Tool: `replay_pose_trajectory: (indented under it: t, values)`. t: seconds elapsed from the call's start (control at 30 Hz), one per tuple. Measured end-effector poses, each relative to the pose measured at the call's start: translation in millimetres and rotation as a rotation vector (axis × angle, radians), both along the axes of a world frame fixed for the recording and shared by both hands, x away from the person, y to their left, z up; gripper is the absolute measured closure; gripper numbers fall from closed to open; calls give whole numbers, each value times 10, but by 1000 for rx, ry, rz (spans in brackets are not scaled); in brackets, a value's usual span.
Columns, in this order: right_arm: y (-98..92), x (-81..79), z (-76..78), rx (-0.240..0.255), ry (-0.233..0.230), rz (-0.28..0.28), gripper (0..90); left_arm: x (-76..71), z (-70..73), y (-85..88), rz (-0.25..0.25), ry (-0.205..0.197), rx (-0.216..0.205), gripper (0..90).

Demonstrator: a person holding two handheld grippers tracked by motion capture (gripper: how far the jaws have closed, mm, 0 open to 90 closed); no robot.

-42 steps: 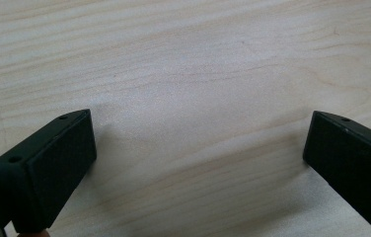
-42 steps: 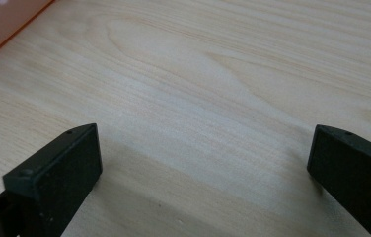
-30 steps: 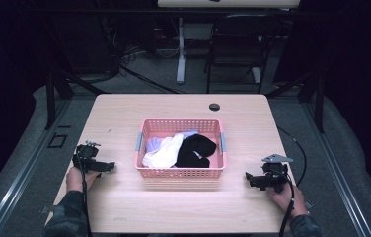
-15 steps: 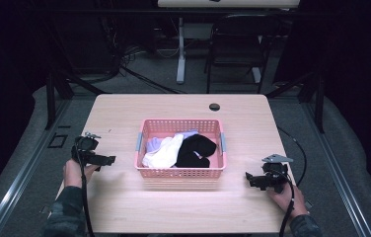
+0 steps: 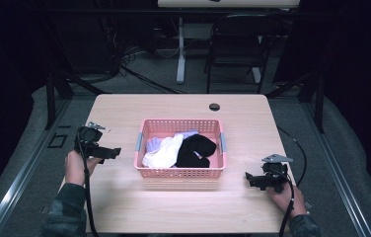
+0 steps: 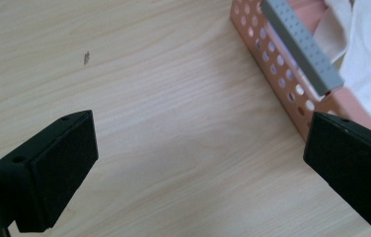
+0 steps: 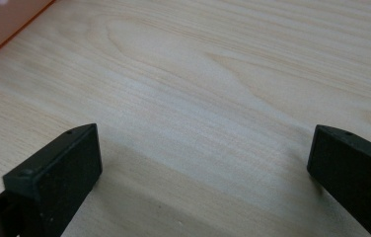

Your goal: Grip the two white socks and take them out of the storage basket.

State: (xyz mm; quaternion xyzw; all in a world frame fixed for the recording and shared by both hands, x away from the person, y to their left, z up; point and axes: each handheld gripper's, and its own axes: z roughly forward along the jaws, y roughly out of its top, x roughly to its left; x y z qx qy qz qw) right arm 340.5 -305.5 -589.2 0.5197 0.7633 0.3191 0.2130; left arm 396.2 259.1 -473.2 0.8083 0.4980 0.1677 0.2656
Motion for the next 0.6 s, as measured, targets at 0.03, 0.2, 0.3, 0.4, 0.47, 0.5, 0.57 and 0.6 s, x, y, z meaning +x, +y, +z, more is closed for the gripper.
replay_pose_trajectory:
  t: [0.03, 0.2, 0.3, 0.4, 0.47, 0.5, 0.57, 0.6]
  values:
    - [0, 0, 0, 0, 0, 0, 0, 8, 22, -36, 0, -10, 3, 0]
    - [-1, 1, 1, -5, 1, -1, 0, 71, 150, -219, -59, -19, 14, 0]
    - [0, 3, 1, -5, 1, -2, 0, 107, 218, -324, -93, -14, 9, 1]
    - [2, 3, 0, -4, -1, -4, 0, 140, 241, -400, -108, -11, 3, 0]
    - [2, 3, 0, -4, -1, -4, 0, 192, 271, -522, -139, -1, 11, 0]
    - [2, 3, 0, -4, 0, -4, 0, 212, 276, -567, -145, 0, 17, 0]
    - [2, 3, 0, -5, 0, -4, 0, 262, 279, -656, -166, 15, 18, 0]
    - [2, 3, -1, -4, -1, -4, 0, 287, 282, -695, -179, 25, 18, 0]
